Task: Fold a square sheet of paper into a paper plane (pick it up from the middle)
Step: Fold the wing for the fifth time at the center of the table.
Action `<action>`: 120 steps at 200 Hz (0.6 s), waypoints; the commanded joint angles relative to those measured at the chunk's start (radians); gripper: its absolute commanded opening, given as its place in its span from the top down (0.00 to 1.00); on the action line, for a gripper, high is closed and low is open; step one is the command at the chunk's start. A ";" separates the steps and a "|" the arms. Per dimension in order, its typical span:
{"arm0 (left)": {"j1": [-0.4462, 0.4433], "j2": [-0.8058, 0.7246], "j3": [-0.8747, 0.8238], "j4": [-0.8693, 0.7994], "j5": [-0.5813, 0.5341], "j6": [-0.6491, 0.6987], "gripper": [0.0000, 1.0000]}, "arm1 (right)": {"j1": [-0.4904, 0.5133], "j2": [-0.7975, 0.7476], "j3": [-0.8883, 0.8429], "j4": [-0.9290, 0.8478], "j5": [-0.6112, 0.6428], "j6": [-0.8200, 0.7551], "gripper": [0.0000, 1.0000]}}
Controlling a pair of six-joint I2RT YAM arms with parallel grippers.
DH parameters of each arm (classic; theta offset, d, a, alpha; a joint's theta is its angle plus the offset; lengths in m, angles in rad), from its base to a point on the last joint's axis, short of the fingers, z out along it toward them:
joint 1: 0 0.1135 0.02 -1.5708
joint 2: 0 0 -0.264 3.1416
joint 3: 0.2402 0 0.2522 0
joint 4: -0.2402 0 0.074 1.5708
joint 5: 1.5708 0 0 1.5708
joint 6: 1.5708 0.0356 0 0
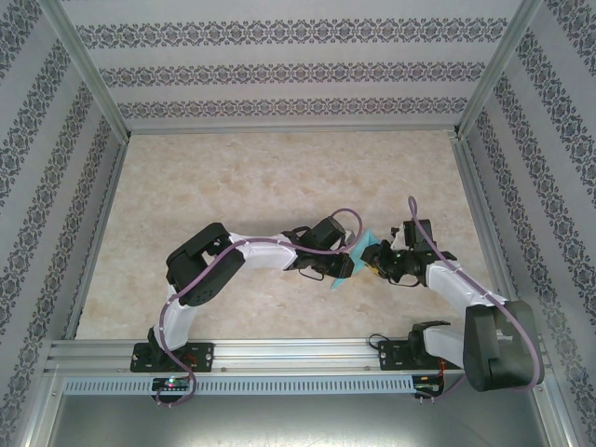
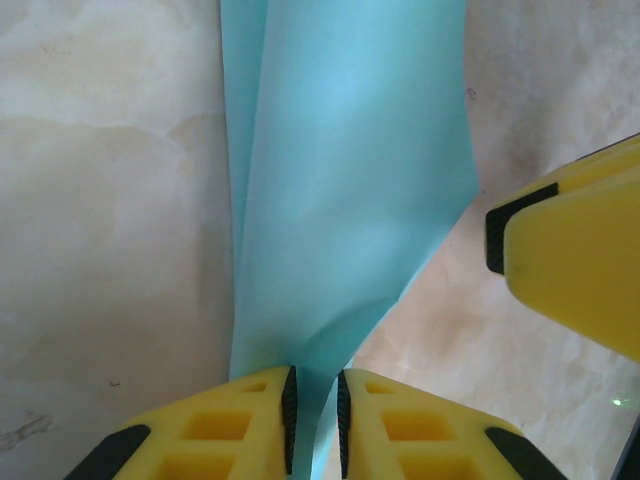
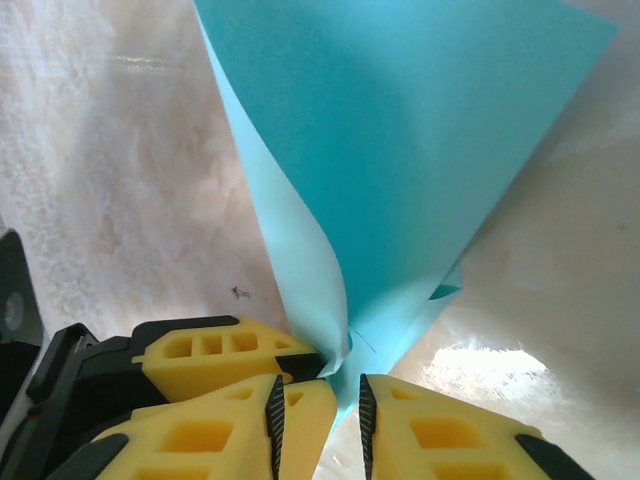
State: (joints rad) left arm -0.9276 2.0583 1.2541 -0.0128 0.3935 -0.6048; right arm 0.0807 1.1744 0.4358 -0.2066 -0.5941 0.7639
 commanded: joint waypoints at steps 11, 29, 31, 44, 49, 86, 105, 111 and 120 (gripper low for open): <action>0.000 0.036 0.007 -0.010 0.020 0.027 0.77 | -0.005 0.051 0.037 -0.006 -0.024 -0.020 0.70; -0.001 0.037 0.011 -0.013 0.020 0.028 0.77 | -0.004 0.083 0.039 0.018 -0.032 -0.024 0.69; -0.001 0.037 0.011 -0.013 0.020 0.029 0.77 | -0.004 0.086 0.041 0.019 -0.034 -0.026 0.69; 0.000 0.036 0.012 -0.013 0.021 0.028 0.77 | -0.004 0.110 0.052 0.015 -0.042 -0.039 0.70; -0.001 0.037 0.013 -0.014 0.022 0.028 0.77 | -0.004 0.119 0.056 0.011 -0.040 -0.045 0.70; -0.001 0.036 0.017 -0.014 0.028 0.028 0.76 | -0.002 0.141 0.058 0.053 -0.065 -0.042 0.74; -0.001 0.037 0.025 -0.016 0.043 0.030 0.75 | -0.002 0.158 0.064 0.054 -0.071 -0.048 0.79; -0.001 0.037 0.027 -0.017 0.047 0.031 0.75 | -0.002 0.161 0.066 0.047 -0.065 -0.054 0.81; -0.001 0.034 0.028 -0.022 0.048 0.036 0.74 | -0.003 0.164 0.068 0.030 -0.049 -0.066 0.84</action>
State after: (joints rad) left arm -0.9276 2.0666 1.2663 -0.0113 0.4187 -0.6014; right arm 0.0807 1.3239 0.4778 -0.1711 -0.6388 0.7296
